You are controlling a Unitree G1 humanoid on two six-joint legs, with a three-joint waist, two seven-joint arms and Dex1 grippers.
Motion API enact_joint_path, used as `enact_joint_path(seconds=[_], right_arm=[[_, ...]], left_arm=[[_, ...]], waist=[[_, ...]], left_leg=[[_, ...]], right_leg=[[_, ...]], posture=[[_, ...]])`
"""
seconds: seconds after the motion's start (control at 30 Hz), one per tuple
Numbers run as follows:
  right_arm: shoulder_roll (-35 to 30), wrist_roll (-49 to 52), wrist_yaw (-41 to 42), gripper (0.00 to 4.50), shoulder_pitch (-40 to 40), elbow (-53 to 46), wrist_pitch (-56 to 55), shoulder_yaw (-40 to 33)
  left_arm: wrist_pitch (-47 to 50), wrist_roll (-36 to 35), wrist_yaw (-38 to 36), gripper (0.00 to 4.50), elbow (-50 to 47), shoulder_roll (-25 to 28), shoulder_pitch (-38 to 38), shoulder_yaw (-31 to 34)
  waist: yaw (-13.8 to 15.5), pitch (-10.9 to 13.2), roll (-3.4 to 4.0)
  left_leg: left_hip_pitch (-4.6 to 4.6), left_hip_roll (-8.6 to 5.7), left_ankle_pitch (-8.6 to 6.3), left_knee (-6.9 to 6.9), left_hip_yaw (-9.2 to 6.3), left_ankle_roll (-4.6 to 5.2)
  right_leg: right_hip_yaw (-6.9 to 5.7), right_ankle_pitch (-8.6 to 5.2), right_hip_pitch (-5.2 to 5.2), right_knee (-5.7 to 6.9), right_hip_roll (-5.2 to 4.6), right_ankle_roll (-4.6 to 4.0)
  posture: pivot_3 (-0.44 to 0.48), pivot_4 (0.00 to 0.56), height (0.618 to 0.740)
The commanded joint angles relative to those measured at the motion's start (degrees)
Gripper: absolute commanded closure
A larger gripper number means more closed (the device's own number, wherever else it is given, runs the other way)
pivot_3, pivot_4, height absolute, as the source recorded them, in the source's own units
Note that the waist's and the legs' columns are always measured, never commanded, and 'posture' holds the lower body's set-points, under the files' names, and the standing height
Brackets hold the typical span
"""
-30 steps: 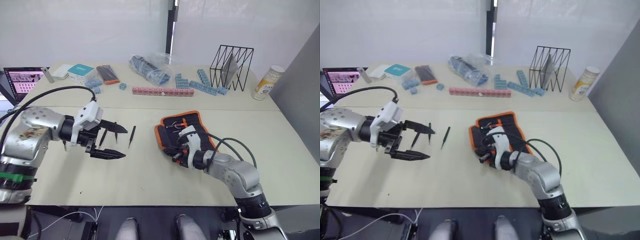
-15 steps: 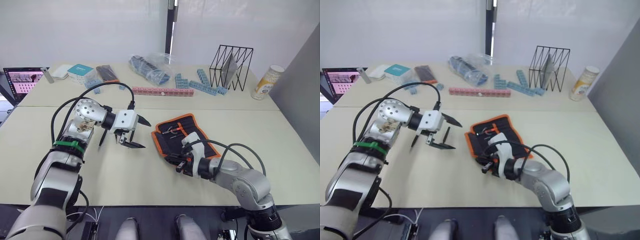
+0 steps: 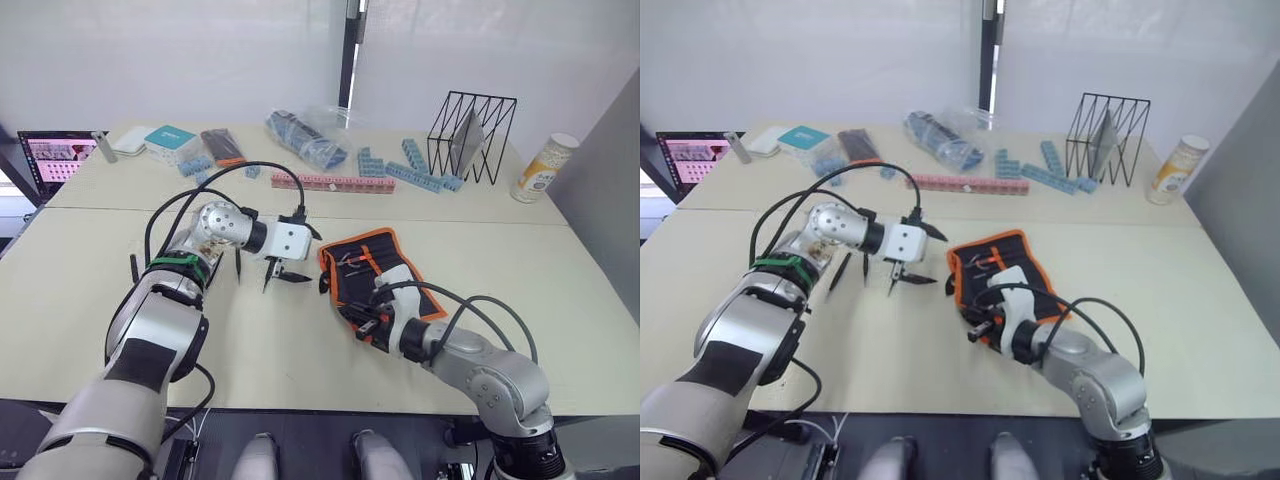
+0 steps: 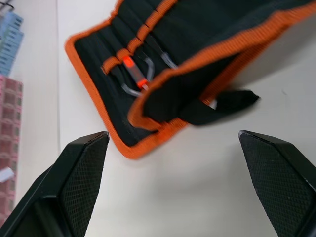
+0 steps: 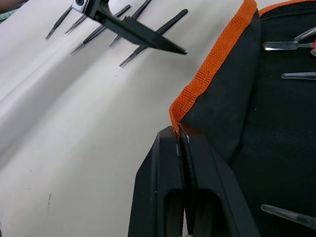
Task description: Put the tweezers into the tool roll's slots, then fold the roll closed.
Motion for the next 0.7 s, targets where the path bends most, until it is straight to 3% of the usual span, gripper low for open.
enact_joint_path(seconds=[0.03,0.2,0.4,0.7], right_arm=[[-0.33,0.21,-0.57,4.45,0.85,-2.94,0.01,-0.33],[-0.46,0.46,-0.97,4.45,1.78,-3.91,0.30,-0.16],[-0.87,0.43,-1.00,4.45,2.87,-4.54,0.55,0.29],[-1.92,-0.11,-1.59,4.50,3.16,-4.36,0.35,-0.38]], left_arm=[[-1.62,3.03,4.46,0.00,0.82,-0.70,-1.46,-0.98],[-2.48,7.17,9.89,0.00,1.78,-2.46,-2.21,-2.83],[-2.61,8.41,9.41,0.00,2.68,-4.61,-2.36,-2.74],[-4.53,8.72,6.32,2.83,2.87,-4.63,-2.53,-2.01]], waist=[[0.01,0.00,0.00],[0.16,0.00,0.00],[0.17,0.00,0.00],[0.14,0.00,0.00]], left_leg=[[0.02,0.00,0.00,-0.01,0.00,0.00],[-0.01,-0.01,0.00,0.00,-0.01,0.00],[-0.01,-0.02,0.00,0.01,-0.01,0.00],[0.01,-0.01,0.00,0.00,-0.01,0.00]], right_leg=[[0.00,0.00,0.00,0.02,0.00,0.00],[0.00,0.00,0.01,0.00,-0.01,0.01],[0.00,0.00,0.02,0.00,-0.01,0.01],[0.00,0.00,0.02,0.02,-0.01,0.01]], posture=[[0.000,0.150,0.740],[0.000,0.150,0.740],[0.000,0.150,0.740],[0.000,0.150,0.740]])
